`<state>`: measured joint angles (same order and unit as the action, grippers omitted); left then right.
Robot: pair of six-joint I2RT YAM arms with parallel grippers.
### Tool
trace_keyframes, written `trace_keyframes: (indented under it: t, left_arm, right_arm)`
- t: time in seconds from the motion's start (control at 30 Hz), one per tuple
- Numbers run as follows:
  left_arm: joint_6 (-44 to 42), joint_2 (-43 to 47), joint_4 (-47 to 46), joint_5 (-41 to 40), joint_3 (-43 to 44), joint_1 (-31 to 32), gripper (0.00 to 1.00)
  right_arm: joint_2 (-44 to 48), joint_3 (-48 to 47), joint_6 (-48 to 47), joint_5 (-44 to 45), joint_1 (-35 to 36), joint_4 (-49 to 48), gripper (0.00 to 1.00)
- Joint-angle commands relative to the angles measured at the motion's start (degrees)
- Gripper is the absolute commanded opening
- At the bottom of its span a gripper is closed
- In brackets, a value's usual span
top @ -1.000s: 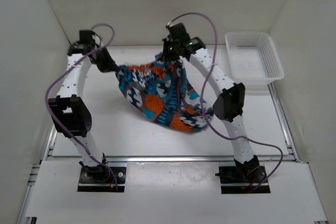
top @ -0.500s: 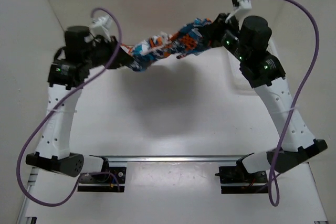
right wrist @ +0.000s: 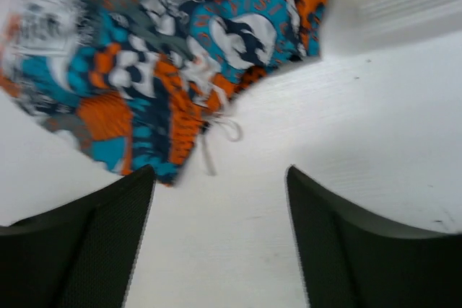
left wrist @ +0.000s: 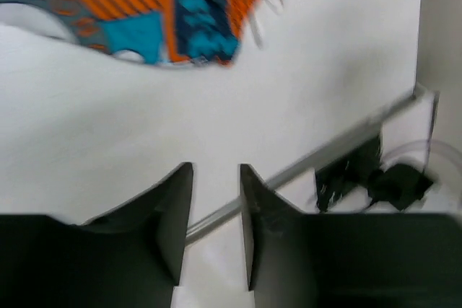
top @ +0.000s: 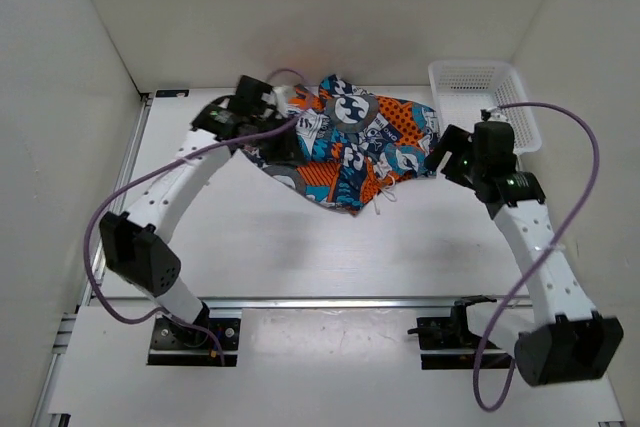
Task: Fold and stack the shorts
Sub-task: Flatten the shorts out
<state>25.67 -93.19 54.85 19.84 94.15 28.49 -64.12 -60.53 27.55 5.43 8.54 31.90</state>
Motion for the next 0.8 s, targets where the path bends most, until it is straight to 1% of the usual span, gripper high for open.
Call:
trace_keyframes:
  t: [0.0,0.03,0.07,0.1,0.13,0.17,0.23,0.27,0.3,0.33,0.37,0.4,0.43,0.53,0.6,0.63,0.7,0.73,0.77]
  left_arm:
    - [-1.6,6.6,1.5,-8.4,0.3,-8.3,0.3]
    - [-0.9,6.1,2.1,-9.3,-0.4,-10.4,0.2]
    - [-0.9,4.6,2.1,-9.3,-1.0,-12.5,0.11]
    - [0.2,3.4,2.1,-9.3,-1.6,-16.1,0.11]
    - [0.2,2.0,2.1,-8.6,-2.2,-17.7,0.11]
    - [0.9,0.4,1.1,-7.5,-2.2,-18.9,0.12]
    - [1.7,-5.4,0.0,-4.9,-1.5,-21.5,0.39]
    - [2.3,-7.4,-0.5,-3.9,-1.5,-22.1,0.58]
    - [3.1,-11.5,-0.5,-3.2,0.2,-23.2,0.88]
    - [3.2,-13.8,-1.2,-3.2,1.2,-23.7,0.94]
    - [3.8,-16.0,-1.2,-3.2,2.6,-24.4,0.96]
    - [3.8,-18.3,-1.2,-2.6,3.9,-25.1,0.96]
    - [4.3,-22.3,-1.2,-2.6,6.6,-26.5,0.96]
    - [6.7,-28.0,-1.2,-4.7,11.0,-28.2,0.96]
    - [7.2,-30.4,-1.2,-5.9,13.2,-29.1,0.96]
    - [7.9,-32.9,-1.2,-6.5,14.5,-29.7,0.96]
    - [8.4,-35.7,-1.2,-6.5,18.9,-29.7,0.96]
    - [8.4,-37.2,-1.2,-6.5,20.6,-29.7,0.96]
    - [9.1,-40.2,-0.7,-7.4,24.1,-29.7,0.96]
  right_arm:
    - [5.1,0.7,1.8,-3.9,0.2,1.5,0.74]
    - [5.7,1.6,2.6,-7.7,0.9,1.5,0.57]
    - [6.4,3.9,4.6,-9.4,1.6,1.5,0.5]
    - [6.4,5.1,5.9,-10.7,3.8,1.0,0.43]
    - [6.4,6.4,7.5,-11.9,5.2,0.4,0.34]
    - [5.4,9.0,10.6,-14.5,8.0,-1.7,0.31]
    - [1.9,11.0,13.0,-16.4,11.3,-4.5,0.31]
    - [0.1,11.1,13.6,-15.9,14.7,-5.1,0.48]
    - [-1.9,10.1,13.6,-14.7,16.1,-5.1,0.63]
    - [-6.0,9.2,13.6,-13.6,17.3,-5.1,0.75]
    - [-8.2,7.1,13.0,-12.0,19.1,-5.1,0.9]
    - [-10.5,5.9,13.0,-11.3,19.8,-4.6,0.94]
    - [-15.0,4.6,13.0,-11.3,19.9,-4.6,0.95]
    - [-21.7,0.4,14.7,-13.2,21.5,-4.6,0.95]
    - [-23.9,-0.1,17.1,-13.8,22.3,-6.0,0.95]
    - [-25.5,-0.1,19.9,-15.1,22.3,-8.1,0.93]
    - [-27.3,1.4,23.5,-18.0,21.8,-11.1,0.89]
    - [-27.9,1.9,27.3,-19.0,21.8,-14.1,0.88]
    - [-28.4,2.4,29.3,-19.9,21.8,-15.6,0.88]
